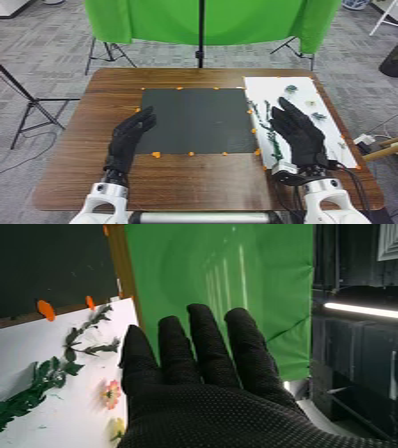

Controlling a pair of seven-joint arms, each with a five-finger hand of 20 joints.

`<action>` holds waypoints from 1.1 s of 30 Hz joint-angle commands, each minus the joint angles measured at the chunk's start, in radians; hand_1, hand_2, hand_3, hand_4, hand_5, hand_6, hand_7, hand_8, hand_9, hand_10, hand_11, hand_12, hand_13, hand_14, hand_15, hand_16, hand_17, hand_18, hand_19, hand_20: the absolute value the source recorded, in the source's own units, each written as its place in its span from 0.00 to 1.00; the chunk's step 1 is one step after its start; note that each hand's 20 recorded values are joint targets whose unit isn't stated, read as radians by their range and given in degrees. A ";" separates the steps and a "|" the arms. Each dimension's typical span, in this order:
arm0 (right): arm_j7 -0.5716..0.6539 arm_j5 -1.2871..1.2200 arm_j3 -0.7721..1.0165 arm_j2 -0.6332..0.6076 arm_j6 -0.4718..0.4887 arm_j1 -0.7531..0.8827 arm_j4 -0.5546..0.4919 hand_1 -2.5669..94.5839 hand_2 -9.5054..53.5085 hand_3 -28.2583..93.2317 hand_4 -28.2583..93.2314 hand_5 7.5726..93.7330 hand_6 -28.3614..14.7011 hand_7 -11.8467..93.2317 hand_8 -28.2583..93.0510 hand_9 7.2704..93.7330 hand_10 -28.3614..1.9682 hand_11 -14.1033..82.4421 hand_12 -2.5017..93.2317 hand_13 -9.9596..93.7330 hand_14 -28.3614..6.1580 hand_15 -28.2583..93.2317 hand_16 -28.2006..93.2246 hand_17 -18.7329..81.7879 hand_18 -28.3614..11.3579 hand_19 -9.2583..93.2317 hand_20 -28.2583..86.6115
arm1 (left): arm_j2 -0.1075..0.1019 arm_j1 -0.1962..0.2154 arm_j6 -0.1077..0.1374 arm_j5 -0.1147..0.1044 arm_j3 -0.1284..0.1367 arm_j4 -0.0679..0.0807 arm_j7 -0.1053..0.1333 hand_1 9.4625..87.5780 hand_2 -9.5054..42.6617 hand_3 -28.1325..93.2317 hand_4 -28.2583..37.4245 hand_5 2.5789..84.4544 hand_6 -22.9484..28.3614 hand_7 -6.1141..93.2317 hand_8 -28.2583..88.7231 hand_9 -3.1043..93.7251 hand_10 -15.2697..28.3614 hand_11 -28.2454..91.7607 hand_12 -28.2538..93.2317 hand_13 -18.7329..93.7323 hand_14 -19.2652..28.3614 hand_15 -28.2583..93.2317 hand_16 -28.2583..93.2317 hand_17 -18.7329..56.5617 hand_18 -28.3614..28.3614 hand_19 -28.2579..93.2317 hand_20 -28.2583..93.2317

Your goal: Arrange flowers

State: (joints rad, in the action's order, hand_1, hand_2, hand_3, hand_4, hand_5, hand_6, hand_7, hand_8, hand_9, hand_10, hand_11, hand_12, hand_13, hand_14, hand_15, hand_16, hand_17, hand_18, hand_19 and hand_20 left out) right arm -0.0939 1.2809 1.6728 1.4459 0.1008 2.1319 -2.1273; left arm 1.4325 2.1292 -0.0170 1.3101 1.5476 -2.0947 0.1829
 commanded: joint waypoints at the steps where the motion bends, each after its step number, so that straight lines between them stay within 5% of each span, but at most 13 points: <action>1: -0.002 0.013 0.004 0.004 -0.010 0.001 -0.010 0.08 0.05 0.84 0.08 0.28 0.55 0.18 0.17 0.34 0.44 0.18 0.15 0.33 0.46 0.29 0.29 0.33 0.34 0.10 0.40 | -0.004 0.028 0.023 -0.048 0.016 0.004 -0.007 0.21 0.04 0.75 0.16 0.51 0.49 0.16 0.20 0.48 0.61 0.33 0.35 0.48 0.73 0.32 0.26 0.31 0.73 0.29 0.41; 7: 0.006 0.029 0.002 -0.001 -0.041 0.012 -0.021 0.09 0.03 0.85 0.09 0.28 0.55 0.18 0.17 0.34 0.44 0.18 0.15 0.33 0.46 0.29 0.30 0.33 0.32 0.10 0.40 | 0.004 0.029 0.017 -0.045 0.017 0.004 -0.009 0.21 0.04 0.75 0.16 0.51 0.49 0.16 0.19 0.48 0.61 0.34 0.35 0.48 0.73 0.32 0.27 0.31 0.74 0.30 0.41; 9: 0.012 0.083 -0.019 -0.013 -0.125 0.011 -0.035 0.11 0.01 0.84 0.08 0.28 0.54 0.19 0.17 0.35 0.43 0.18 0.17 0.35 0.46 0.30 0.31 0.36 0.31 0.10 0.42 | 0.004 0.028 0.010 -0.043 0.018 0.003 -0.015 0.21 0.04 0.75 0.16 0.51 0.49 0.16 0.19 0.48 0.61 0.33 0.35 0.48 0.73 0.32 0.27 0.31 0.74 0.30 0.41; 11: 0.059 0.303 -0.042 -0.036 -0.242 0.014 -0.063 0.15 0.00 0.83 0.08 0.32 0.52 0.21 0.17 0.39 0.42 0.20 0.19 0.40 0.44 0.32 0.33 0.41 0.28 0.14 0.46 | 0.003 0.028 0.008 -0.043 0.018 0.003 -0.019 0.21 0.04 0.75 0.16 0.51 0.49 0.16 0.19 0.48 0.61 0.33 0.35 0.48 0.73 0.32 0.27 0.30 0.74 0.30 0.41; 15: 0.130 0.944 -0.053 -0.091 -0.376 0.030 -0.063 0.26 0.00 0.79 0.06 0.45 0.50 0.26 0.17 0.54 0.36 0.30 0.24 0.63 0.41 0.40 0.41 0.57 0.27 0.38 0.60 | 0.000 0.031 0.013 -0.045 0.021 0.001 -0.025 0.21 0.04 0.75 0.16 0.51 0.49 0.16 0.19 0.48 0.61 0.33 0.35 0.48 0.73 0.32 0.27 0.30 0.74 0.30 0.41; 22: 0.272 1.233 -0.034 -0.221 -0.242 0.068 -0.081 0.32 0.00 0.57 0.00 0.56 0.49 0.25 0.20 0.64 0.30 0.36 0.28 0.74 0.40 0.56 0.42 0.63 0.25 0.72 0.64 | -0.010 0.027 0.002 -0.037 0.019 -0.002 -0.034 0.21 0.05 0.75 0.16 0.51 0.49 0.16 0.19 0.48 0.61 0.33 0.35 0.48 0.73 0.32 0.27 0.30 0.74 0.30 0.41; 27: 0.363 1.291 -0.060 -0.318 -0.150 0.055 -0.061 0.30 0.00 0.64 0.00 0.60 0.49 0.26 0.20 0.69 0.31 0.37 0.28 0.79 0.45 0.60 0.42 0.68 0.30 0.80 0.61 | -0.013 0.026 -0.003 -0.030 0.021 -0.004 -0.038 0.21 0.05 0.75 0.16 0.50 0.49 0.16 0.20 0.48 0.61 0.33 0.35 0.48 0.73 0.32 0.27 0.30 0.74 0.30 0.41; 33: 0.402 1.323 -0.102 -0.377 -0.151 0.017 -0.016 0.31 0.00 0.67 0.00 0.66 0.49 0.26 0.20 0.75 0.34 0.40 0.28 0.85 0.53 0.63 0.44 0.74 0.39 0.87 0.58 | -0.014 0.028 -0.012 -0.026 0.022 -0.005 -0.051 0.21 0.05 0.75 0.16 0.50 0.49 0.16 0.20 0.48 0.61 0.33 0.35 0.48 0.73 0.32 0.28 0.30 0.74 0.30 0.41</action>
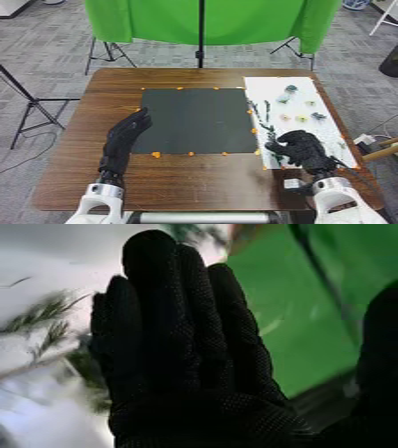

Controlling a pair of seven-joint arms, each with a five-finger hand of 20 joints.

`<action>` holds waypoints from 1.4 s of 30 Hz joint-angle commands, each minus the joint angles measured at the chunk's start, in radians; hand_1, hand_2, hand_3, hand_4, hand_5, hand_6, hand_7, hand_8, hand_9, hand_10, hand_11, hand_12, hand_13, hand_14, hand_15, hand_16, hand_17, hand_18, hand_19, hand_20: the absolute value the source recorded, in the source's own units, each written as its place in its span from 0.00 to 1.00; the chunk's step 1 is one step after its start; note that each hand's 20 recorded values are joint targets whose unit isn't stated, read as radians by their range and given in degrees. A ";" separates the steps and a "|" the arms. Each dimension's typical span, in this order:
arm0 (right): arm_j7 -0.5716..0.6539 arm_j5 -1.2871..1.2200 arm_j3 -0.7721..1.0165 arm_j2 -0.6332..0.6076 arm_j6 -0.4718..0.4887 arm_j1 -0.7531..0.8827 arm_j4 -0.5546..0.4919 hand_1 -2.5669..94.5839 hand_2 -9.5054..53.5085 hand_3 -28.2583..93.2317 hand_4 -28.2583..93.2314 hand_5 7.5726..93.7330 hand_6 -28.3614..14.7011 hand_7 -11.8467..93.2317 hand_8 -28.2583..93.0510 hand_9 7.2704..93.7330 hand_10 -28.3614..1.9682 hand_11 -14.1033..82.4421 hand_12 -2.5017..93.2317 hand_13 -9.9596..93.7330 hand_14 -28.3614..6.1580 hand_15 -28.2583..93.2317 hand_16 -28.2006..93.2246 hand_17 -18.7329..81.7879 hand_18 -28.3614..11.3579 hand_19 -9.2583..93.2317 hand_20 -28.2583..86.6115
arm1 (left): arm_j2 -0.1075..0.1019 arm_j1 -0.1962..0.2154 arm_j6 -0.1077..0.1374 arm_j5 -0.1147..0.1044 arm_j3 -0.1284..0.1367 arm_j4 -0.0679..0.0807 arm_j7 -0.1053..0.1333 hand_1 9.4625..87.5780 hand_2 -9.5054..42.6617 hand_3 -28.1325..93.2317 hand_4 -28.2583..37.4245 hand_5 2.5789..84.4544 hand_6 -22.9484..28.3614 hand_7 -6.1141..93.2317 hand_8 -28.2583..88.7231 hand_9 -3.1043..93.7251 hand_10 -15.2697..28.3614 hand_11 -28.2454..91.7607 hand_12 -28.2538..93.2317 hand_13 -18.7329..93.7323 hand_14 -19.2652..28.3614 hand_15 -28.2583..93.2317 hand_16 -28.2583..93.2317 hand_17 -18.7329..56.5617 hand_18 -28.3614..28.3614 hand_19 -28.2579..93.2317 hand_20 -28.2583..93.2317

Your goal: Arrange flowers

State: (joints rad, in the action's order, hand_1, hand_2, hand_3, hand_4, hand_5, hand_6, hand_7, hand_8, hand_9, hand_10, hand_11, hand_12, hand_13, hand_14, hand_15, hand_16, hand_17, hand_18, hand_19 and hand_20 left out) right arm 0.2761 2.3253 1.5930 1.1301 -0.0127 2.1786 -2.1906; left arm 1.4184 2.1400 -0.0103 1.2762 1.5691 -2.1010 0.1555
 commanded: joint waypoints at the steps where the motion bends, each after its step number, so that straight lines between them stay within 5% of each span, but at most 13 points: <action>1: 0.040 0.292 -0.034 -0.069 -0.038 -0.039 0.057 0.32 0.00 0.66 0.00 0.66 0.50 0.26 0.20 0.75 0.34 0.40 0.28 0.85 0.54 0.63 0.44 0.75 0.39 0.88 0.58 | -0.001 0.018 -0.019 0.009 0.001 0.000 -0.024 0.21 0.05 0.75 0.16 0.50 0.49 0.16 0.20 0.48 0.61 0.33 0.35 0.48 0.73 0.32 0.28 0.30 0.74 0.30 0.41; 13: 0.049 0.360 -0.179 -0.087 -0.062 -0.184 0.221 0.34 0.00 0.70 0.01 0.73 0.52 0.32 0.20 0.82 0.39 0.45 0.29 0.92 0.62 0.62 0.45 0.81 0.49 0.92 0.54 | -0.010 0.020 -0.032 0.009 0.005 -0.001 -0.042 0.21 0.05 0.75 0.16 0.50 0.49 0.15 0.20 0.48 0.61 0.33 0.35 0.47 0.73 0.31 0.28 0.29 0.74 0.30 0.41; 20: 0.072 0.386 -0.204 -0.071 -0.011 -0.204 0.284 0.45 0.00 0.70 0.10 0.79 0.57 0.38 0.20 0.88 0.44 0.51 0.30 0.97 0.68 0.63 0.47 0.85 0.53 0.96 0.53 | -0.015 0.024 -0.038 0.009 0.014 -0.004 -0.050 0.21 0.05 0.75 0.16 0.50 0.49 0.15 0.20 0.47 0.61 0.33 0.36 0.47 0.74 0.31 0.28 0.29 0.74 0.30 0.41; 21: 0.070 0.390 -0.204 -0.067 -0.011 -0.198 0.292 0.48 0.00 0.68 0.13 0.79 0.58 0.37 0.29 0.89 0.45 0.51 0.30 0.98 0.69 0.63 0.47 0.86 0.53 0.96 0.53 | -0.012 0.027 -0.038 0.010 0.018 -0.005 -0.051 0.21 0.05 0.74 0.16 0.50 0.49 0.15 0.20 0.47 0.61 0.33 0.36 0.47 0.73 0.31 0.28 0.29 0.74 0.30 0.41; 23: 0.072 0.391 -0.207 -0.064 0.001 -0.189 0.298 0.74 0.00 0.22 0.44 0.81 0.59 0.36 0.40 0.90 0.47 0.53 0.30 0.99 0.70 0.64 0.47 0.87 0.54 0.96 0.55 | -0.010 0.030 -0.038 0.010 0.023 -0.007 -0.054 0.21 0.05 0.74 0.17 0.50 0.49 0.15 0.20 0.47 0.61 0.33 0.36 0.47 0.74 0.31 0.28 0.29 0.74 0.30 0.41; 25: 0.072 0.392 -0.210 -0.064 0.015 -0.183 0.302 0.88 0.00 0.03 0.59 0.82 0.60 0.37 0.43 0.92 0.52 0.50 0.38 1.00 0.72 0.64 0.48 0.88 0.55 0.97 0.56 | -0.009 0.031 -0.042 0.011 0.028 -0.008 -0.058 0.22 0.05 0.74 0.17 0.50 0.49 0.15 0.20 0.47 0.61 0.33 0.36 0.47 0.74 0.31 0.28 0.29 0.74 0.30 0.41; 32: 0.060 0.380 -0.220 -0.084 -0.027 -0.210 0.302 0.93 0.00 0.00 0.73 0.84 0.62 0.41 0.44 0.95 0.58 0.50 0.44 1.00 0.74 0.71 0.47 0.90 0.54 1.00 0.59 | -0.011 0.028 -0.045 0.011 0.033 -0.008 -0.055 0.22 0.05 0.74 0.17 0.50 0.49 0.15 0.20 0.47 0.61 0.33 0.36 0.47 0.73 0.31 0.28 0.29 0.74 0.30 0.41; 42: 0.022 0.313 -0.192 -0.177 -0.178 -0.301 0.204 0.91 0.00 0.00 0.83 0.81 0.62 0.45 0.49 0.93 0.55 0.59 0.42 1.00 0.75 0.76 0.46 0.91 0.52 1.00 0.67 | -0.043 0.019 -0.042 0.001 0.048 -0.003 -0.045 0.22 0.05 0.74 0.17 0.49 0.49 0.15 0.20 0.47 0.61 0.33 0.36 0.47 0.74 0.31 0.28 0.29 0.74 0.30 0.41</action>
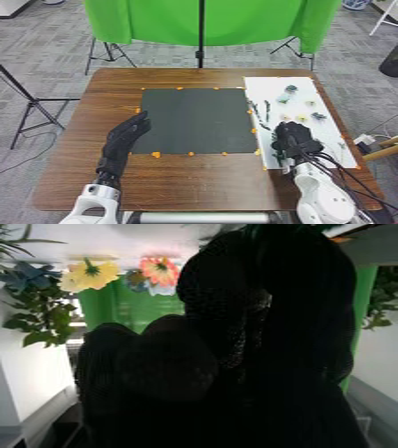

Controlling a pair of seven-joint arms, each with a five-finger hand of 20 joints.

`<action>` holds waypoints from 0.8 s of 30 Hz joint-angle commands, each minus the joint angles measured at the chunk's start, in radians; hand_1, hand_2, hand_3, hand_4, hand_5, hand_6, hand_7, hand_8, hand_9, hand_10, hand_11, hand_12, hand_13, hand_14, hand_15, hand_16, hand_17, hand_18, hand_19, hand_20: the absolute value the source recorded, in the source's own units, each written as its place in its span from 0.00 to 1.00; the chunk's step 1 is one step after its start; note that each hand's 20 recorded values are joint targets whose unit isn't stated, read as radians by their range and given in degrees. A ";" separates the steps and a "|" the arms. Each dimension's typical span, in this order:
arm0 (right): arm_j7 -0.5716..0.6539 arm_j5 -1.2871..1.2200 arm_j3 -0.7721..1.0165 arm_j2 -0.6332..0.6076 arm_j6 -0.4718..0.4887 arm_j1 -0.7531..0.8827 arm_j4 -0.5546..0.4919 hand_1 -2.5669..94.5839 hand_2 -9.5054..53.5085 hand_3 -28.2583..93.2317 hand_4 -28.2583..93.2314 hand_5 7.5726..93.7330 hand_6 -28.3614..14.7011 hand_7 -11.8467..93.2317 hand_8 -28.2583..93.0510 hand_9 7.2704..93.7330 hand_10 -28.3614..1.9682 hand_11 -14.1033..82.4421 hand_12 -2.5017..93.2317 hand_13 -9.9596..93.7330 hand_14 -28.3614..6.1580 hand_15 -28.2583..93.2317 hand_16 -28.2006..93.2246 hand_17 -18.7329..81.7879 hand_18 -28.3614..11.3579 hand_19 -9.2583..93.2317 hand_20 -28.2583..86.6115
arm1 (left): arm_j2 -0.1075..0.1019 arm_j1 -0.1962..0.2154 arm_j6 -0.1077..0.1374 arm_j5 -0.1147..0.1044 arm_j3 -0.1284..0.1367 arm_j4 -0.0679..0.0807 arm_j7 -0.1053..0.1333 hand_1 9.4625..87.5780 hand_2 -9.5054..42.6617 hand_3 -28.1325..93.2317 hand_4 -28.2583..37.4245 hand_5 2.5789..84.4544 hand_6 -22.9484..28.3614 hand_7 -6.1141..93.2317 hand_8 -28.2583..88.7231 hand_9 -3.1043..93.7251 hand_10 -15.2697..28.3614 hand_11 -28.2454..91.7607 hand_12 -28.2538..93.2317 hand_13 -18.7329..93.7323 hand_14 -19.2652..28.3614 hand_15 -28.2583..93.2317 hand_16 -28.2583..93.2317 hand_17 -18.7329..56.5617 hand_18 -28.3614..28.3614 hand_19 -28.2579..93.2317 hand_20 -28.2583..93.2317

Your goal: Arrange flowers

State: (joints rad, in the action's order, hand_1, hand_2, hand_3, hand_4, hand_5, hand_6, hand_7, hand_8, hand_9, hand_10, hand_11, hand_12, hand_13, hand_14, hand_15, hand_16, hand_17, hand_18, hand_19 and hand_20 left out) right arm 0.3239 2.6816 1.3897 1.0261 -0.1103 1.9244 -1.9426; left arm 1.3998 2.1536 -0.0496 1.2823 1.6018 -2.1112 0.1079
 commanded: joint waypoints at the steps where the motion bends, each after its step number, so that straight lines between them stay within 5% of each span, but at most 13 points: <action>1: -0.029 -0.052 0.010 -0.079 -0.093 -0.056 -0.053 0.90 0.00 0.00 0.84 0.81 0.62 0.45 0.49 0.93 0.55 0.60 0.42 1.00 0.75 0.76 0.46 0.91 0.52 1.00 0.68 | -0.031 0.004 0.006 -0.009 0.015 0.008 0.007 0.22 0.05 0.74 0.17 0.49 0.49 0.15 0.20 0.47 0.61 0.33 0.36 0.47 0.74 0.31 0.28 0.29 0.74 0.30 0.41; 5: -0.031 -0.094 -0.009 -0.092 -0.094 -0.098 -0.087 0.90 0.00 0.00 0.85 0.79 0.61 0.48 0.50 0.92 0.55 0.64 0.41 1.00 0.76 0.78 0.46 0.92 0.51 1.00 0.71 | -0.078 -0.004 0.036 -0.037 0.023 0.022 0.031 0.22 0.04 0.74 0.17 0.49 0.49 0.15 0.20 0.47 0.61 0.33 0.36 0.47 0.74 0.31 0.28 0.29 0.75 0.30 0.41; 8: -0.033 -0.143 -0.059 -0.085 -0.065 -0.160 -0.098 0.90 0.00 0.00 0.86 0.79 0.61 0.49 0.50 0.92 0.55 0.64 0.41 1.00 0.75 0.78 0.46 0.92 0.50 1.00 0.73 | -0.127 -0.023 0.064 -0.055 0.044 0.051 0.056 0.22 0.04 0.75 0.17 0.50 0.49 0.15 0.20 0.47 0.61 0.33 0.36 0.47 0.74 0.31 0.28 0.29 0.75 0.30 0.41; 12: -0.045 -0.197 -0.196 -0.019 -0.018 -0.315 -0.050 0.90 0.00 0.00 0.87 0.78 0.60 0.50 0.50 0.92 0.55 0.64 0.41 1.00 0.75 0.78 0.46 0.92 0.50 1.00 0.73 | -0.192 -0.054 0.120 -0.137 0.077 0.114 0.087 0.20 0.03 0.76 0.17 0.50 0.49 0.15 0.20 0.47 0.61 0.33 0.36 0.48 0.73 0.31 0.28 0.30 0.74 0.28 0.40; 19: -0.077 -0.235 -0.400 0.171 0.015 -0.526 0.098 0.90 0.00 0.00 0.87 0.78 0.61 0.51 0.50 0.92 0.54 0.65 0.40 1.00 0.75 0.79 0.46 0.92 0.50 1.00 0.74 | -0.249 -0.141 0.197 -0.214 0.088 0.267 0.114 0.18 0.05 0.77 0.15 0.50 0.49 0.16 0.20 0.48 0.61 0.33 0.35 0.48 0.71 0.31 0.27 0.33 0.72 0.26 0.39; 24: -0.066 -0.273 -0.471 0.295 0.050 -0.564 0.161 0.90 0.00 0.00 0.87 0.78 0.60 0.52 0.50 0.92 0.54 0.66 0.39 1.00 0.75 0.79 0.46 0.93 0.50 1.00 0.75 | -0.262 -0.144 0.242 -0.261 0.081 0.289 0.131 0.13 0.09 0.78 0.08 0.50 0.48 0.15 0.19 0.48 0.60 0.32 0.35 0.47 0.70 0.31 0.26 0.34 0.70 0.25 0.39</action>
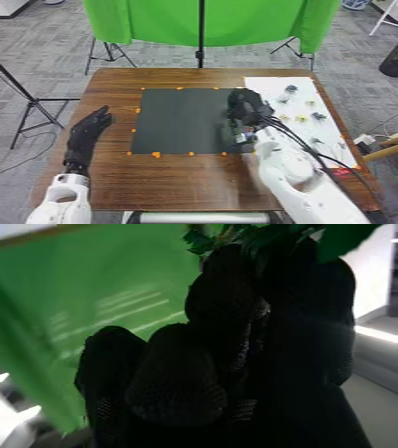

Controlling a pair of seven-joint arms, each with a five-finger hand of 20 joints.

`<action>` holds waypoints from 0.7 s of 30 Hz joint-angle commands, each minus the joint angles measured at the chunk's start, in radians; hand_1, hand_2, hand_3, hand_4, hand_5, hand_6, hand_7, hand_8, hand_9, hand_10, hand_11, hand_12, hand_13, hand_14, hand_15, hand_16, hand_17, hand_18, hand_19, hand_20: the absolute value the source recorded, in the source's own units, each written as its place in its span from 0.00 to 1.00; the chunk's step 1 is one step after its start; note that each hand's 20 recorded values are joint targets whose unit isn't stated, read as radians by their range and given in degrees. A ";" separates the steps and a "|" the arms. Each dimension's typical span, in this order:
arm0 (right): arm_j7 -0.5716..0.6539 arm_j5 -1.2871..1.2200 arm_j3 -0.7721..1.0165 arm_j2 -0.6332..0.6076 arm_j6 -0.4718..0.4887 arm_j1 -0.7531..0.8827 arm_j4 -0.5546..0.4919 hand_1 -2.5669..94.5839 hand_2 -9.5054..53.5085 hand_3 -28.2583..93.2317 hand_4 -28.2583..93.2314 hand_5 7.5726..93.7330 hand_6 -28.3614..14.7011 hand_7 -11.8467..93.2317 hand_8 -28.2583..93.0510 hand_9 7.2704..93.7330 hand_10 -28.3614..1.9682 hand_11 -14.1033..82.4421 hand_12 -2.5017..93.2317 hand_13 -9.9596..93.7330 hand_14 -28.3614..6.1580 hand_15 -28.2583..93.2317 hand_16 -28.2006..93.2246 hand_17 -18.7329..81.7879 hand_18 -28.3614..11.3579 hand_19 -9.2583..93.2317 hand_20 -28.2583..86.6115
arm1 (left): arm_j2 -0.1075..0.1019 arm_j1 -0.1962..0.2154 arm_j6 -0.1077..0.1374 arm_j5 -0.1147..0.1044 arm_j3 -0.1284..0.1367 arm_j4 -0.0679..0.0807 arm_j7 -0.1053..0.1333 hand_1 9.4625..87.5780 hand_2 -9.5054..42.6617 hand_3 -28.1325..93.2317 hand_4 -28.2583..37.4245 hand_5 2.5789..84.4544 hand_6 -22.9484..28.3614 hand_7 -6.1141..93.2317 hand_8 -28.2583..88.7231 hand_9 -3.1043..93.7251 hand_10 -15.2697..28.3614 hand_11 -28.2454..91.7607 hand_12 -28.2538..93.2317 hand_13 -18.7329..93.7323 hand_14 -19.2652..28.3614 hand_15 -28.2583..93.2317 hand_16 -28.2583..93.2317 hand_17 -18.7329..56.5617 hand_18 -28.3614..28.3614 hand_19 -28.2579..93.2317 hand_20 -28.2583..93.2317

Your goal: Arrange flowers

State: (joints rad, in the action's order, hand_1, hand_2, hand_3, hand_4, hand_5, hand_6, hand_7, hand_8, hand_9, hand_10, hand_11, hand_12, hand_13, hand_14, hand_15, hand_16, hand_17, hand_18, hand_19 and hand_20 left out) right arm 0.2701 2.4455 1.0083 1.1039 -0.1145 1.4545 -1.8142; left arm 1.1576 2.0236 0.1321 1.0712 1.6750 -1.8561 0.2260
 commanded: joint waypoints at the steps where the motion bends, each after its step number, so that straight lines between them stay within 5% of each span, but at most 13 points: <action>1: -0.019 -0.019 -0.102 0.235 0.064 -0.098 0.048 0.90 0.00 0.00 0.87 0.78 0.60 0.52 0.50 0.92 0.54 0.66 0.39 1.00 0.75 0.79 0.46 0.93 0.50 1.00 0.75 | -0.018 -0.012 0.065 -0.055 0.005 0.031 0.014 0.13 0.09 0.79 0.07 0.50 0.48 0.15 0.19 0.48 0.60 0.32 0.35 0.47 0.70 0.31 0.25 0.34 0.70 0.25 0.39; 14: 0.034 -0.052 -0.185 0.366 0.135 -0.081 0.224 0.90 0.00 0.00 0.87 0.78 0.60 0.53 0.48 0.91 0.53 0.68 0.38 1.00 0.75 0.80 0.46 0.93 0.49 1.00 0.77 | -0.010 -0.040 0.045 -0.040 -0.068 0.023 0.041 0.12 0.09 0.79 0.05 0.50 0.48 0.15 0.19 0.48 0.60 0.32 0.35 0.47 0.69 0.31 0.25 0.33 0.69 0.24 0.39; 21: 0.038 -0.038 -0.174 0.377 0.104 -0.068 0.272 0.90 0.00 0.00 0.86 0.77 0.61 0.54 0.46 0.91 0.54 0.67 0.38 1.00 0.76 0.79 0.47 0.93 0.50 1.00 0.77 | -0.006 -0.063 0.013 -0.027 -0.093 0.021 0.037 0.11 0.08 0.79 0.05 0.49 0.48 0.15 0.19 0.48 0.60 0.32 0.35 0.47 0.69 0.31 0.25 0.33 0.69 0.24 0.38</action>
State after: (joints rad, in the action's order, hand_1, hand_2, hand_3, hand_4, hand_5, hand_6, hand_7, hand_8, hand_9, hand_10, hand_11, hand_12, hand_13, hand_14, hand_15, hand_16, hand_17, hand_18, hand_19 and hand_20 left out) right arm 0.2995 2.3957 0.8265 1.4688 0.0059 1.3640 -1.5719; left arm 1.1396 1.9758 0.1805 1.0319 1.5996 -1.8263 0.2643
